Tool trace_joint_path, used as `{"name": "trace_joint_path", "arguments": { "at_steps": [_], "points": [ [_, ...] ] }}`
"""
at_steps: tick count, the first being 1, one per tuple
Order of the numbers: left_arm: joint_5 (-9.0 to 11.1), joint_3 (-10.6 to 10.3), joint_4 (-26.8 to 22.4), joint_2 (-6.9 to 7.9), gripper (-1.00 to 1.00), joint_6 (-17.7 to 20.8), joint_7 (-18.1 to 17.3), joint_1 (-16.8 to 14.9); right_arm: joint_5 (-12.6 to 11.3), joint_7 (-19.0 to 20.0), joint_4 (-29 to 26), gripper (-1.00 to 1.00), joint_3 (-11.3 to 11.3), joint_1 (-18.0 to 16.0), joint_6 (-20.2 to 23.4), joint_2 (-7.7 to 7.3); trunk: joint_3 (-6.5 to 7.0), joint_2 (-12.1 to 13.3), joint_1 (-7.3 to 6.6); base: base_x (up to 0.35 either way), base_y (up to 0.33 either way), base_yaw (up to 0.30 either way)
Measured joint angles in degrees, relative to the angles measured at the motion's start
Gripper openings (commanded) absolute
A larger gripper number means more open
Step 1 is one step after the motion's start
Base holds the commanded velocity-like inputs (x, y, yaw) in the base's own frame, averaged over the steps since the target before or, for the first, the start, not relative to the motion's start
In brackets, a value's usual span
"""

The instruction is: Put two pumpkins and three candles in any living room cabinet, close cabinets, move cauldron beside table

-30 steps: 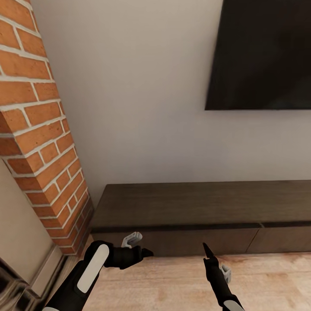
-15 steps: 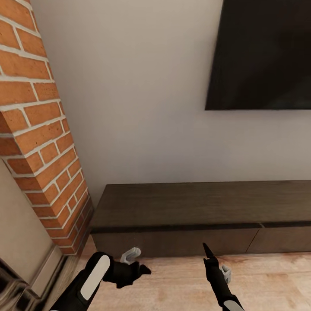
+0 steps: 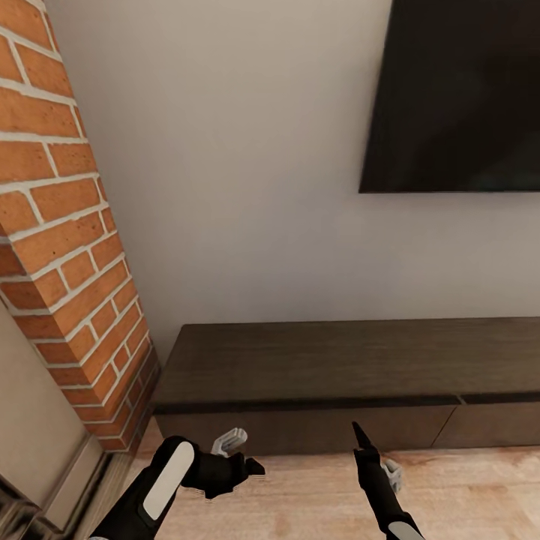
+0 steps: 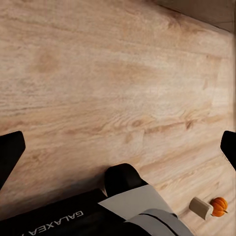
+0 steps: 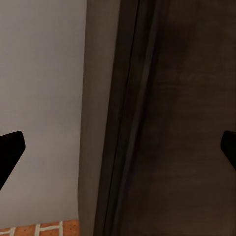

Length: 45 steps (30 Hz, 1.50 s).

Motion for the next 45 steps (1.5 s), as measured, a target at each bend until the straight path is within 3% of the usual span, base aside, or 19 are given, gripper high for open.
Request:
{"name": "trace_joint_path", "arguments": {
  "at_steps": [20,32,38,45],
  "points": [
    [0.54,0.12,-0.74,-0.14,1.00,-0.15,-0.10,-0.02,-0.03,-0.06,1.97,1.00,-0.08,0.00,0.01,-0.09,0.00,0.00,0.02,0.081,-0.029,0.000],
    [0.54,0.07,-0.73,-0.15,1.00,-0.15,-0.11,-0.01,-0.06,0.89,1.74,1.00,0.00,0.00,0.19,-0.10,-2.15,-4.80,2.65,0.000,0.000,0.000],
    [0.55,0.07,-0.75,-0.15,1.00,-0.15,-0.11,-0.02,0.01,6.05,1.39,1.00,0.05,0.00,0.71,-0.17,-3.23,-7.20,3.97,0.000,0.000,0.000],
    [0.54,0.07,-0.74,-0.15,1.00,-0.15,-0.11,-0.02,-0.03,7.08,1.70,1.00,0.06,0.00,0.79,-0.18,-4.48,-10.01,5.50,0.000,0.000,0.000]
  ]
}}
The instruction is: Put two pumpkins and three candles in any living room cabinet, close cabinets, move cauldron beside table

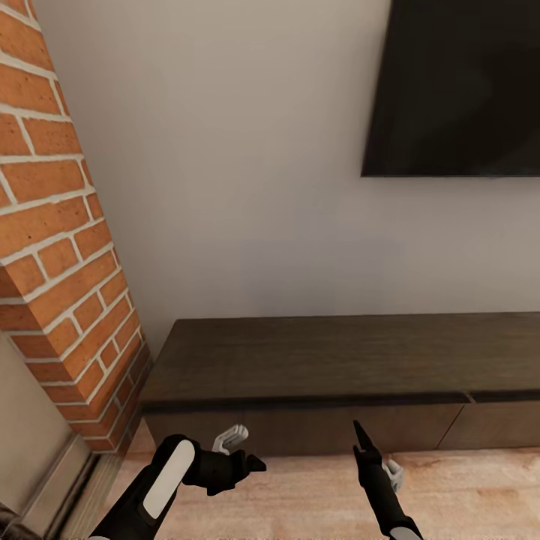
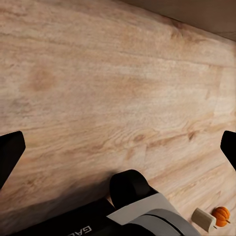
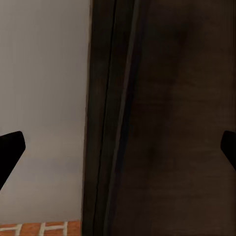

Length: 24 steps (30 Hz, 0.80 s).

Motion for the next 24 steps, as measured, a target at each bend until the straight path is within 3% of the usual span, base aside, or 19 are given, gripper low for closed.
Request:
{"name": "trace_joint_path", "arguments": {
  "at_steps": [8,24],
  "points": [
    [0.05,0.00,-0.05,0.00,1.00,0.00,-0.05,0.00,0.00,0.06,0.02,1.00,0.02,0.00,0.00,0.00,-1.44,-3.21,1.76,0.000,0.000,0.000],
    [0.08,0.09,-0.26,0.08,1.00,0.00,-0.06,0.00,0.15,0.06,0.02,1.00,0.02,0.00,0.05,0.00,-1.44,-3.22,1.76,0.038,0.000,0.000]
  ]
}}
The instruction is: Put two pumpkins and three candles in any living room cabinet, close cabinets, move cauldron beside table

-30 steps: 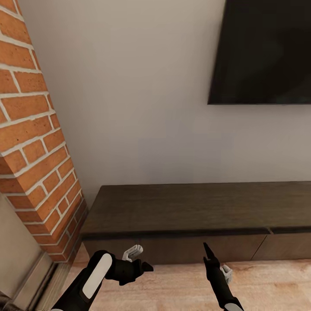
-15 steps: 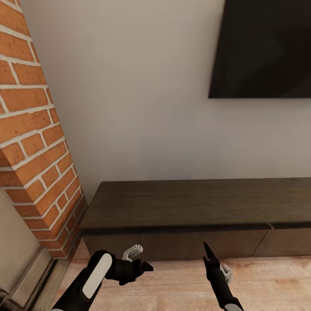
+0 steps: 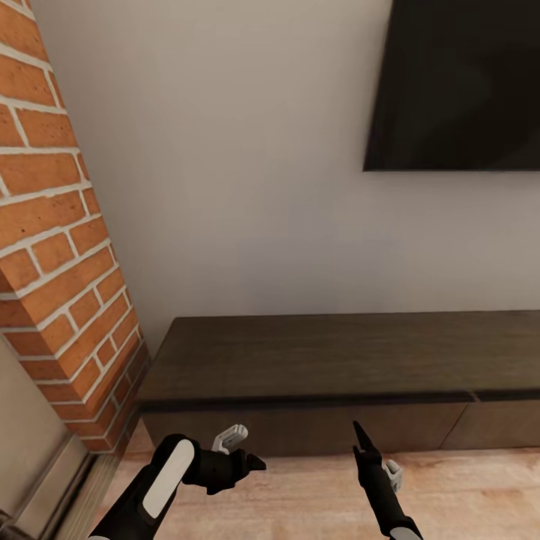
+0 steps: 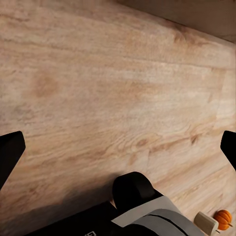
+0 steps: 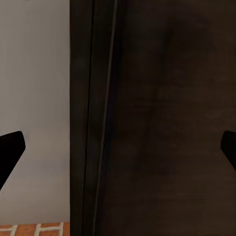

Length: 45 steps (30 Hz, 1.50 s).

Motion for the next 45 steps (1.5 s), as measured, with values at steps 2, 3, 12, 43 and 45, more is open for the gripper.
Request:
{"name": "trace_joint_path", "arguments": {
  "at_steps": [2,3,12,43,45],
  "points": [
    [0.02,0.00,0.00,0.00,1.00,0.00,-0.01,0.00,-0.03,0.00,0.00,1.00,0.00,0.00,0.02,0.00,0.00,0.00,0.00,0.051,0.000,0.000],
    [0.02,0.00,0.00,-0.03,1.00,0.00,0.01,0.00,-0.04,0.00,0.00,1.00,0.00,0.00,0.02,0.00,0.00,0.00,0.00,0.157,0.000,0.000],
    [0.02,0.00,0.00,-0.06,1.00,0.00,0.06,0.00,-0.06,-0.08,0.08,1.00,0.00,0.00,0.00,0.01,0.00,0.00,-0.01,0.124,0.000,0.000],
    [0.02,0.01,0.00,-0.01,1.00,0.00,0.06,0.00,-0.06,-0.09,0.09,1.00,0.00,0.00,-0.02,0.05,0.00,0.00,0.00,0.057,0.000,0.000],
    [0.02,0.01,0.00,0.00,1.00,0.00,0.06,0.00,-0.06,-0.09,0.09,1.00,0.00,0.00,-0.01,0.06,0.00,0.00,0.00,0.006,0.000,0.000]
  ]
}}
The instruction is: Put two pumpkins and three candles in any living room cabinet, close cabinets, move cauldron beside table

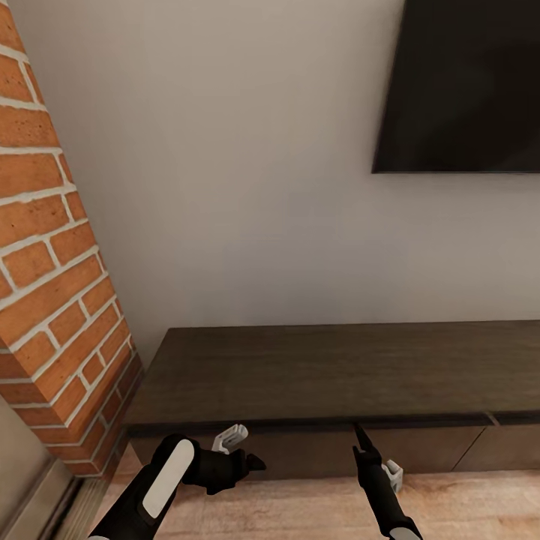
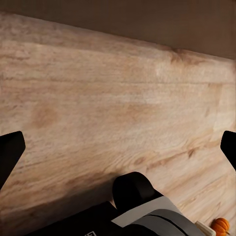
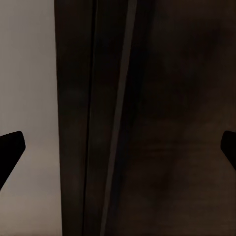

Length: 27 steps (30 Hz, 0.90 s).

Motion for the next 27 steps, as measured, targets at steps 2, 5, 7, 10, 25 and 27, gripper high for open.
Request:
{"name": "trace_joint_path", "arguments": {
  "at_steps": [2,5,7,10,25,27],
  "points": [
    [0.00,0.00,0.00,-0.03,1.00,0.00,0.00,0.00,0.00,-0.01,0.00,1.00,0.00,0.00,-0.01,-0.01,0.00,0.00,-0.01,0.087,0.000,0.000],
    [0.00,0.00,0.00,-0.01,1.00,0.00,0.00,0.00,0.00,-0.02,0.00,1.00,0.00,0.00,-0.01,-0.01,0.00,0.00,-0.01,0.102,0.000,0.000],
    [0.00,0.00,0.00,0.00,1.00,0.00,0.00,0.00,0.00,-0.03,0.00,1.00,0.00,0.00,0.01,-0.01,0.00,0.00,-0.01,0.040,0.000,0.000],
    [0.00,-0.01,0.00,0.00,1.00,0.00,0.00,0.00,0.00,-0.04,0.00,1.00,0.00,0.00,-0.02,-0.05,0.00,0.00,0.00,0.014,0.000,0.000],
    [0.00,-0.01,0.00,0.00,1.00,0.00,0.00,0.00,0.09,-0.09,0.09,1.00,0.00,0.00,0.03,0.01,0.00,0.00,-0.01,0.026,0.000,0.000],
    [0.00,-0.01,0.00,0.00,1.00,0.00,0.00,0.00,0.09,-0.09,0.09,1.00,0.00,0.00,0.00,0.02,0.00,0.00,0.00,0.036,0.000,0.000]
  ]
}}
